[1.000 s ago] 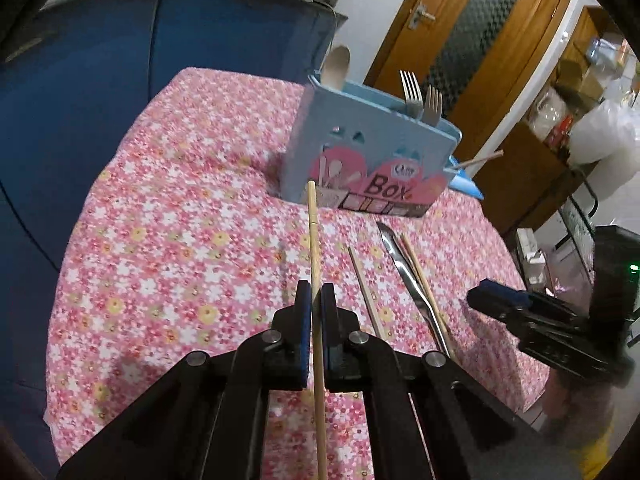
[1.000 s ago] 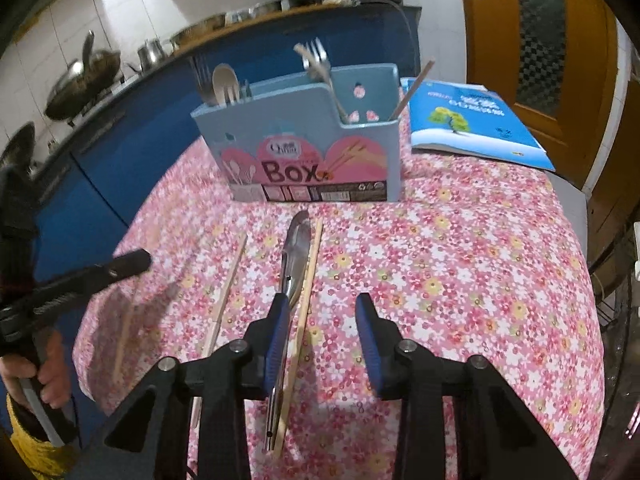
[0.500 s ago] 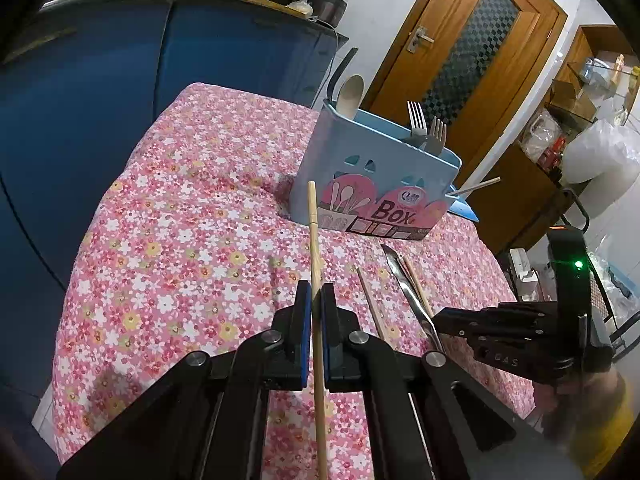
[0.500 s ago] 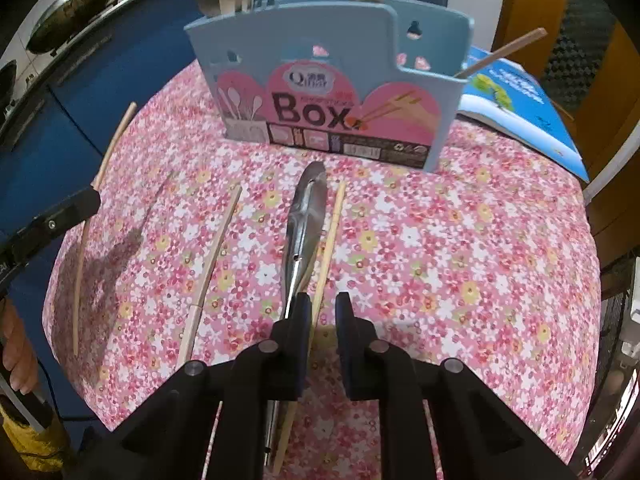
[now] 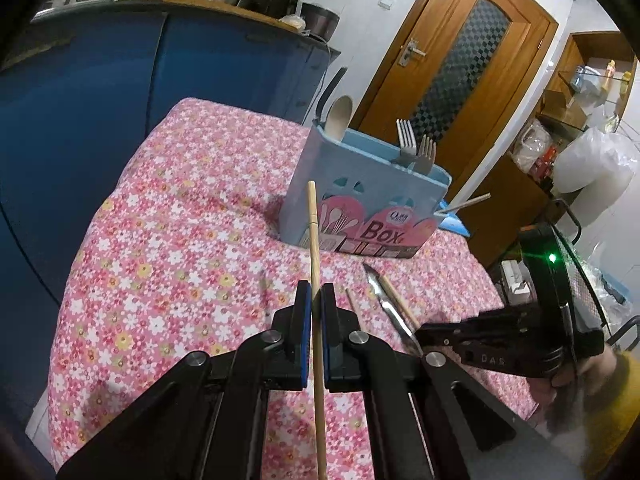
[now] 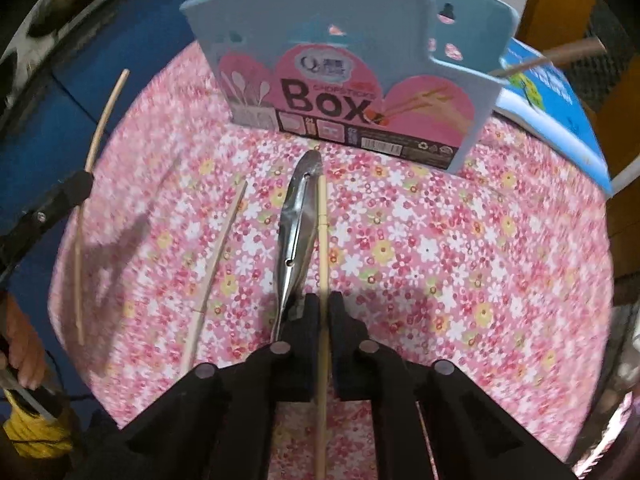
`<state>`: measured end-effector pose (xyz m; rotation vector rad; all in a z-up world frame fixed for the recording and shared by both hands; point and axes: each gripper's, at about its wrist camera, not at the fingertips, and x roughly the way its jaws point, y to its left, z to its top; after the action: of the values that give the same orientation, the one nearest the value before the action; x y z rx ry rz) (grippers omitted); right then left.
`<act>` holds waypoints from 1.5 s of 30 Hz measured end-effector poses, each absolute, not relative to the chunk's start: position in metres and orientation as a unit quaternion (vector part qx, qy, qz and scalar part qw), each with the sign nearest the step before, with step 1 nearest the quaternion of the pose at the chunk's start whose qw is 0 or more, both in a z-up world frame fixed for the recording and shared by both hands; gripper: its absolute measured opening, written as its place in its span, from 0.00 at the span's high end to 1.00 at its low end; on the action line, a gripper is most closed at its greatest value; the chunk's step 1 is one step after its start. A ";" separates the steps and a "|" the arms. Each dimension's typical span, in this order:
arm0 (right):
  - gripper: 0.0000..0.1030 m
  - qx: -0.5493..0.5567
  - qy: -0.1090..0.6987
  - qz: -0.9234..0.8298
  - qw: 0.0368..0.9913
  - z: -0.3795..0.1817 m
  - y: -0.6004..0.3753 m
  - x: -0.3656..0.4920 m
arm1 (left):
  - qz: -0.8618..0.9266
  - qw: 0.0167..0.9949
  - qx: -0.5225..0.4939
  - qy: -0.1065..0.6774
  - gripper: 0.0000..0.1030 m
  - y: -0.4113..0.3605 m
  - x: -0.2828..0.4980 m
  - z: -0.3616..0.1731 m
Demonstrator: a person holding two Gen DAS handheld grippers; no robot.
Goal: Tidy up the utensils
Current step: 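Lift both chopsticks upright and carry them above the blue holder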
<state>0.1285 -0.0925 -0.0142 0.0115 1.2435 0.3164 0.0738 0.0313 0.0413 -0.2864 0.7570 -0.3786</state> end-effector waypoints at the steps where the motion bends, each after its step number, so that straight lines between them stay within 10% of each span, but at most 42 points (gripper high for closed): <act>1: 0.94 0.016 0.573 0.150 0.806 -0.013 -0.099 0.125 | -0.184 0.903 -0.140 0.362 0.98 0.030 0.074 0.044; 23: 0.94 0.085 0.252 0.131 0.955 0.098 -0.156 0.094 | -0.188 0.944 -0.147 0.229 0.98 -0.001 0.123 0.122; 45: 0.94 0.088 0.111 0.093 0.986 0.109 -0.160 0.162 | -0.117 0.984 -0.111 0.079 0.98 -0.024 0.205 0.134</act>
<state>0.1616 -0.1604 0.1091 0.1775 0.2228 0.1869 0.2054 -0.0239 0.1339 -0.2233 0.1589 -0.2359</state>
